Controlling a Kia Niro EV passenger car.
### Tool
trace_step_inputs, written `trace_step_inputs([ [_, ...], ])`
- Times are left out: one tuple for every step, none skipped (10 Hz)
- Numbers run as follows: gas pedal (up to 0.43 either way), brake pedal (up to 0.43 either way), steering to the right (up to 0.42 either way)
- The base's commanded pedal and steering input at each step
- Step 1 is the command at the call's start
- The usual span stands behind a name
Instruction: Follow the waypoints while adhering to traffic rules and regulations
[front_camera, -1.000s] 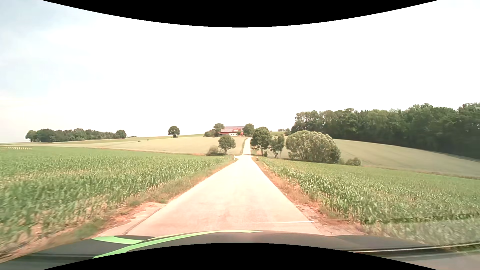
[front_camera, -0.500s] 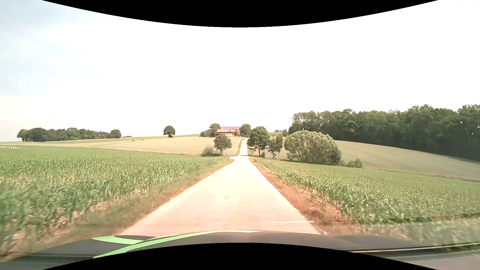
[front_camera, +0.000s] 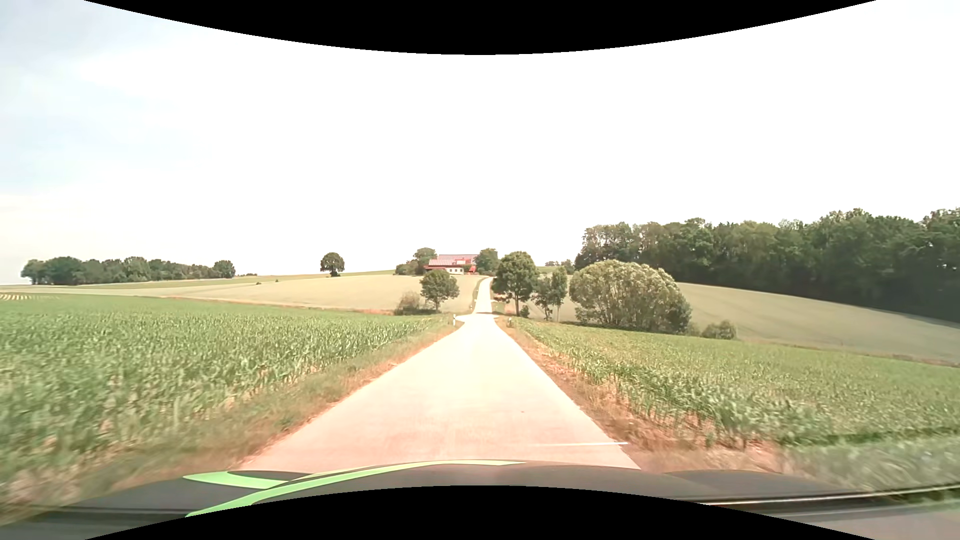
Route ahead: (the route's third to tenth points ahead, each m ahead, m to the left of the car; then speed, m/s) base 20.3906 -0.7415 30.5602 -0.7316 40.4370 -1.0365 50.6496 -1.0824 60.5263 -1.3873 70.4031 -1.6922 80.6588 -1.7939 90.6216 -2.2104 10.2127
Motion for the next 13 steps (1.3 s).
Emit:
trace_step_inputs([
  [0.311, 0.0, 0.007],
  [0.311, 0.0, 0.007],
  [0.311, 0.0, 0.007],
  [0.311, 0.0, 0.007],
  [0.311, 0.0, 0.007],
  [0.311, 0.0, 0.007],
  [0.311, 0.0, 0.007],
  [0.311, 0.0, 0.006],
  [0.311, 0.0, 0.005],
  [0.311, 0.0, 0.005],
  [0.311, 0.0, 0.005],
  [0.311, 0.0, 0.005],
  [0.311, 0.0, 0.004],
])
